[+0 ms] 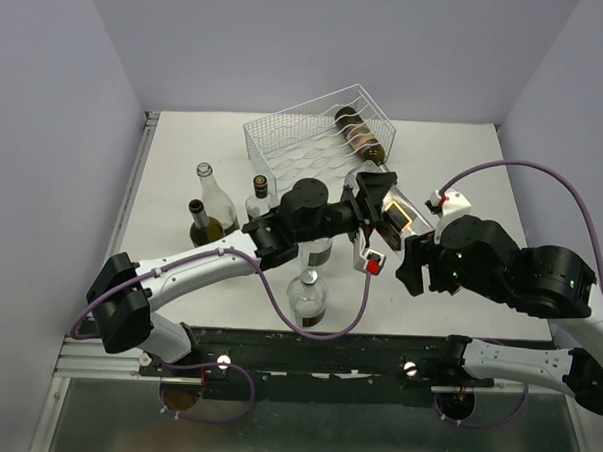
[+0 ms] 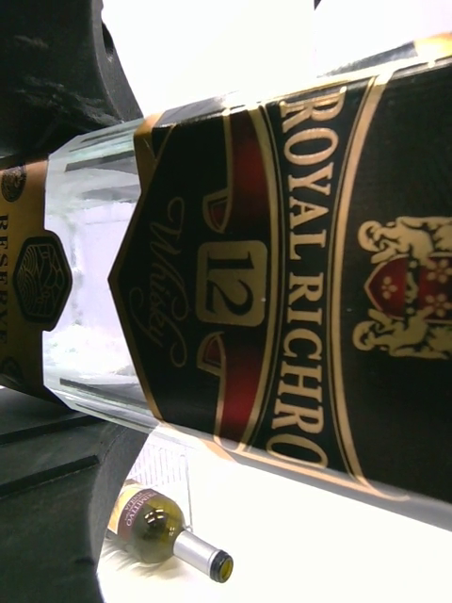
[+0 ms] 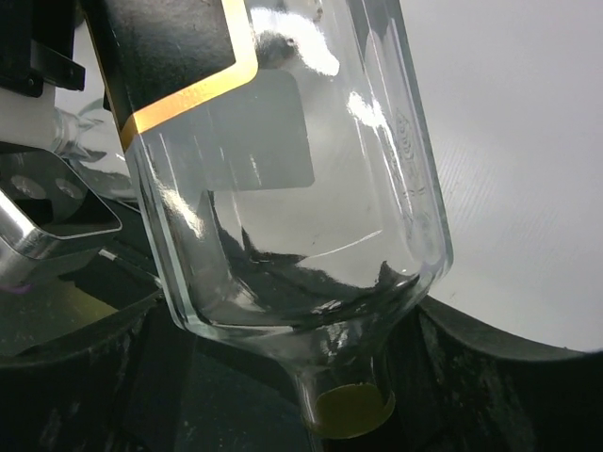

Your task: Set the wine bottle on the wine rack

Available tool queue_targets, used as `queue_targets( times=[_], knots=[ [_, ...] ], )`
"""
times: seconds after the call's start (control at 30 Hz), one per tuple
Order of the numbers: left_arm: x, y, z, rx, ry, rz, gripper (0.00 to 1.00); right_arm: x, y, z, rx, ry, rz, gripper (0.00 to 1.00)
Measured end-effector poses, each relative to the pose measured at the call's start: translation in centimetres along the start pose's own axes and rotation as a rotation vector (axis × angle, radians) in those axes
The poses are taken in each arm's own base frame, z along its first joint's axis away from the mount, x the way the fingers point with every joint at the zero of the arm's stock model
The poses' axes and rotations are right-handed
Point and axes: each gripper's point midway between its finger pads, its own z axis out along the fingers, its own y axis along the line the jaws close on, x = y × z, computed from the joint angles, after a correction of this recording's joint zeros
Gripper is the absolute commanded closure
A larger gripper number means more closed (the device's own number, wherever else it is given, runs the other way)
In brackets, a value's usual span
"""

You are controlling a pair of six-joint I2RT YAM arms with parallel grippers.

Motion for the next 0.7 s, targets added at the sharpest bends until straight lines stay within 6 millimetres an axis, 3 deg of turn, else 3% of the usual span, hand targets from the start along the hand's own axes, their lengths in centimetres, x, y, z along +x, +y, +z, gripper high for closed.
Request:
queue_targets(
  times=[0.07, 0.17, 0.27, 0.33, 0.37, 0.4, 0.43, 0.53, 0.57, 0.6, 0.7],
  knots=[
    [0.0, -0.1, 0.1, 0.004, 0.001, 0.004, 1.0, 0.2, 0.0, 0.1, -0.002, 0.009, -0.002, 0.35],
    [0.1, -0.3, 0.1, 0.009, 0.001, 0.012, 1.0, 0.7, -0.1, 0.2, 0.0, 0.023, -0.009, 0.71],
    [0.7, -0.9, 0.2, 0.025, 0.018, 0.021, 1.0, 1.4, 0.5, -0.1, -0.042, 0.048, -0.018, 0.99],
    [0.8, -1.1, 0.4, 0.027, 0.026, 0.018, 1.0, 1.5, 0.5, 0.0, -0.041, 0.052, -0.017, 0.99],
    [0.9, -1.2, 0.4, 0.028, 0.028, 0.018, 0.94, 1.6, 0.5, 0.1, -0.038, 0.054, -0.015, 0.99],
    [0.9, -1.2, 0.4, 0.03, 0.029, 0.017, 0.8, 1.6, 0.5, 0.1, -0.035, 0.055, -0.014, 1.0],
    [0.9, -1.3, 0.4, 0.031, 0.029, 0.015, 0.59, 1.6, 0.4, 0.2, -0.031, 0.053, -0.012, 1.0],
    [0.9, -1.5, 0.4, 0.038, 0.029, 0.006, 0.29, 1.6, 0.3, 0.2, -0.025, 0.051, -0.009, 1.0],
    [0.9, -1.5, 0.4, 0.04, 0.029, 0.003, 0.09, 1.6, 0.3, 0.2, -0.025, 0.052, -0.008, 1.0],
    [0.9, -1.6, 0.4, 0.042, 0.029, -0.001, 0.01, 1.6, 0.3, 0.2, -0.024, 0.052, -0.006, 0.99],
    [0.8, -1.3, 0.3, 0.02, 0.03, -0.04, 0.01, 1.7, -0.1, 0.2, 0.0, 0.05, -0.001, 1.0]
  ],
)
